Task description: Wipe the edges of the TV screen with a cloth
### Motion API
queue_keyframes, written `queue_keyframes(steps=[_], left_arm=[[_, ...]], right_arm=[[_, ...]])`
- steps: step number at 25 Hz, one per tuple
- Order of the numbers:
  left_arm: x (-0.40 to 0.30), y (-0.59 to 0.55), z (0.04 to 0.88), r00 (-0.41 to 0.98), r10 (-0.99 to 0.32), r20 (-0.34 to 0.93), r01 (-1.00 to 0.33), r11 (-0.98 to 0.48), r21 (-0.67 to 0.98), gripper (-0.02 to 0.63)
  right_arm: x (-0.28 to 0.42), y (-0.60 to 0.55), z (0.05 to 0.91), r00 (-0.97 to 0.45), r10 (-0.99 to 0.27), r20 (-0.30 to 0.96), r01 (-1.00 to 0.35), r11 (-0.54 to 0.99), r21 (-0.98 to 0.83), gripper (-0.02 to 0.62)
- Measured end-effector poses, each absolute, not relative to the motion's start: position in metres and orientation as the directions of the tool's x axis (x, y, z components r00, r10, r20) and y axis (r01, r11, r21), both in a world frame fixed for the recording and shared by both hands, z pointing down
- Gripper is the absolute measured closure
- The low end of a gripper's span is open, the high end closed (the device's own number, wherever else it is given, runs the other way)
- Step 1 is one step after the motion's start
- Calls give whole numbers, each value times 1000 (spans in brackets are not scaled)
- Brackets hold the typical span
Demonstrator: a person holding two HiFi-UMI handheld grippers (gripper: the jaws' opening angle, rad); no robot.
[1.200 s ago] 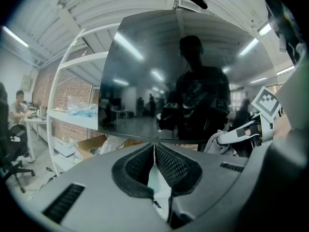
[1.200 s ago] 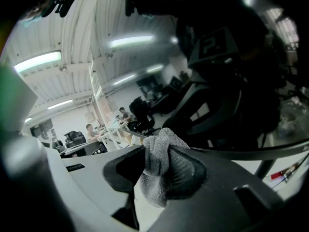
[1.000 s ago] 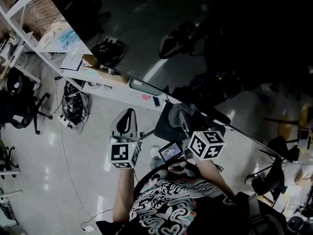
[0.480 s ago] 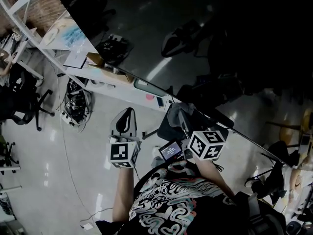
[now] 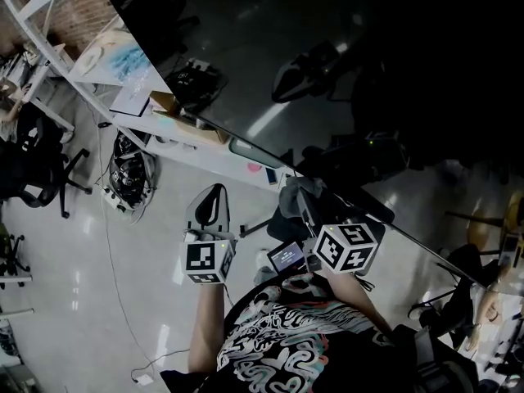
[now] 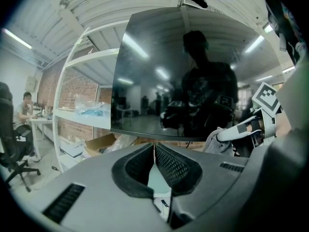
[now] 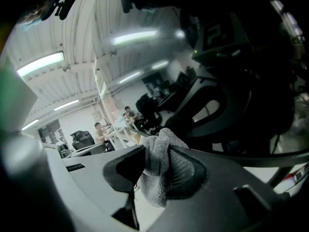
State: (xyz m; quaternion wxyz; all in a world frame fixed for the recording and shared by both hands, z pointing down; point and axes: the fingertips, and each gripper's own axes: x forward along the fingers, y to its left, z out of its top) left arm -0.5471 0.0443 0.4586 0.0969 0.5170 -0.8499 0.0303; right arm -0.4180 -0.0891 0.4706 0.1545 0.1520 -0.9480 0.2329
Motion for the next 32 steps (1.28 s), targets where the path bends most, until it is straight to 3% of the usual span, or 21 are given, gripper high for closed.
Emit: queue_keyframes(steps=[32], left_arm=[[-581,60,448,-539,-819,194,-832,554,24,583]], right_arm=[[-463,-77,463,-936,-139,323,-290,825,-485,454]])
